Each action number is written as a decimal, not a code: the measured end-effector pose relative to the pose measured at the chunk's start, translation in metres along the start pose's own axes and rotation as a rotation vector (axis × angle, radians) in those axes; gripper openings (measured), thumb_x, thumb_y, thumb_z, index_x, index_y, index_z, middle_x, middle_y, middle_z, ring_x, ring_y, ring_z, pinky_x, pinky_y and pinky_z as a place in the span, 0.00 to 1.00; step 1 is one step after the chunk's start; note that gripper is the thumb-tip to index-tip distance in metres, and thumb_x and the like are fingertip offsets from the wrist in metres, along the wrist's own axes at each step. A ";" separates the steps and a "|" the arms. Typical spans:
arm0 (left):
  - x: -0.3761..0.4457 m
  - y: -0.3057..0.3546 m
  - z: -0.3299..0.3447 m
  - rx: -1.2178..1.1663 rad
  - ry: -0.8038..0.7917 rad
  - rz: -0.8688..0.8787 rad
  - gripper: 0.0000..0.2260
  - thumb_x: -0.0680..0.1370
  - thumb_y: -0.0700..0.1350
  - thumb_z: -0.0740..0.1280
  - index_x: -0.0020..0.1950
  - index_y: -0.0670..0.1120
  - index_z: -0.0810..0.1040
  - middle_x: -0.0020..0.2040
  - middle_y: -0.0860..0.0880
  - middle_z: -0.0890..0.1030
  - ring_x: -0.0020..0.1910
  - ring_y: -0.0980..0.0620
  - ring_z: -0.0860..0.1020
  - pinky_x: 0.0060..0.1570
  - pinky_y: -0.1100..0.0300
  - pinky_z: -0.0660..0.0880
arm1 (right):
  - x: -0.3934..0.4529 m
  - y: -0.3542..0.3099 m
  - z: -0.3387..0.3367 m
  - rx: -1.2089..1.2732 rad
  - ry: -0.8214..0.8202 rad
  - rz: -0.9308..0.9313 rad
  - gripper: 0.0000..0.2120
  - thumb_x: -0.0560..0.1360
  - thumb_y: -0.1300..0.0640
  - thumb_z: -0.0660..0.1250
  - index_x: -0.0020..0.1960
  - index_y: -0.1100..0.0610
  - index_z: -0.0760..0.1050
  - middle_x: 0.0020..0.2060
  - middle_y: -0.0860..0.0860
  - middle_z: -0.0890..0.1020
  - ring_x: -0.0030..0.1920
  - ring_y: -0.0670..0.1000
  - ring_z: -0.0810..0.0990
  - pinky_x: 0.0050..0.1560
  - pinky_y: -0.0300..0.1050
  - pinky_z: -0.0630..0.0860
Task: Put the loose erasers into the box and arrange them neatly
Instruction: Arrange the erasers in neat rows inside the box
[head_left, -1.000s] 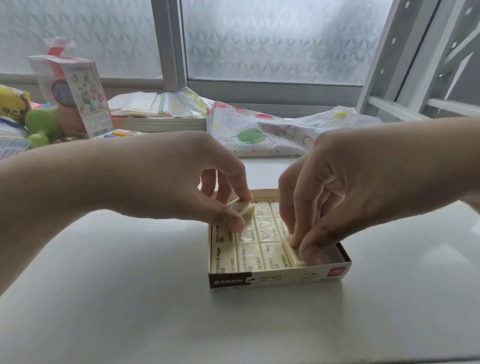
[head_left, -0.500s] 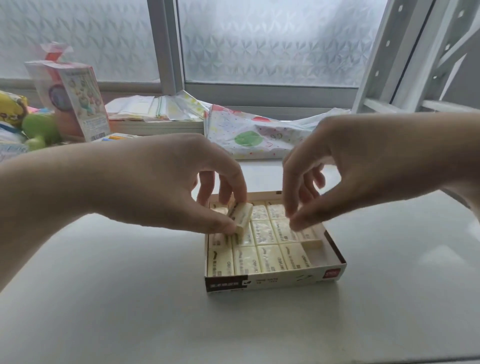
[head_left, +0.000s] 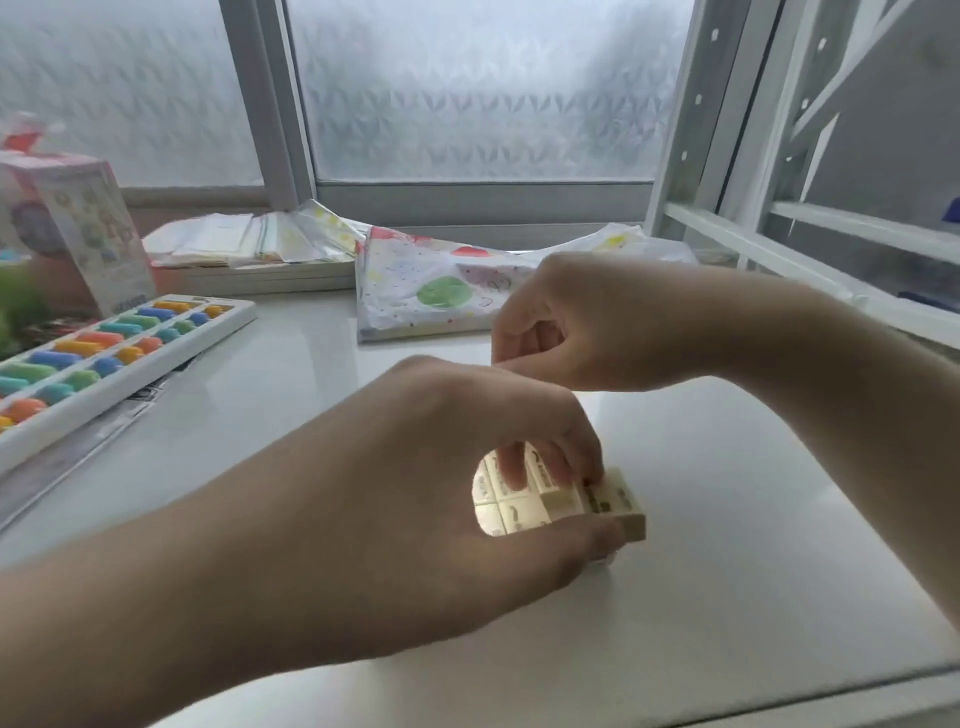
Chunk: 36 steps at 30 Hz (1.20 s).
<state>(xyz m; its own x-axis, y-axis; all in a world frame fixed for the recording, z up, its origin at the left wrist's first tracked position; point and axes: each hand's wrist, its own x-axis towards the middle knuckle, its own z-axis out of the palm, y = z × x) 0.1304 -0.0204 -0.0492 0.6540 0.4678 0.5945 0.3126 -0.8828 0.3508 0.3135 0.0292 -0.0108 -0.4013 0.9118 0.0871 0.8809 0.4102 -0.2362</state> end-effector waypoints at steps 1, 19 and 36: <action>-0.002 -0.007 0.004 -0.009 -0.020 -0.031 0.08 0.66 0.60 0.65 0.41 0.61 0.71 0.35 0.73 0.63 0.38 0.85 0.65 0.42 0.92 0.55 | 0.000 0.000 0.000 0.000 -0.004 0.001 0.11 0.75 0.45 0.68 0.40 0.49 0.83 0.33 0.48 0.83 0.31 0.45 0.76 0.32 0.39 0.72; 0.007 -0.020 -0.002 -0.139 -0.207 -0.275 0.09 0.64 0.62 0.75 0.36 0.58 0.85 0.44 0.63 0.84 0.40 0.61 0.78 0.38 0.72 0.72 | 0.001 0.001 0.003 0.014 -0.024 0.001 0.11 0.77 0.47 0.68 0.39 0.50 0.82 0.29 0.44 0.80 0.28 0.40 0.74 0.29 0.32 0.69; 0.004 -0.011 0.001 -0.207 -0.177 -0.340 0.15 0.68 0.62 0.74 0.32 0.52 0.83 0.42 0.59 0.84 0.36 0.54 0.79 0.39 0.59 0.75 | 0.001 0.001 0.004 0.000 -0.044 0.019 0.11 0.77 0.46 0.68 0.37 0.48 0.81 0.29 0.43 0.80 0.29 0.40 0.75 0.32 0.37 0.70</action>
<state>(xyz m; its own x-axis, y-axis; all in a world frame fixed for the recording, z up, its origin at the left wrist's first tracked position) 0.1300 -0.0092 -0.0510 0.6517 0.6997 0.2927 0.3975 -0.6438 0.6538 0.3125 0.0306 -0.0149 -0.3955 0.9176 0.0405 0.8881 0.3933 -0.2377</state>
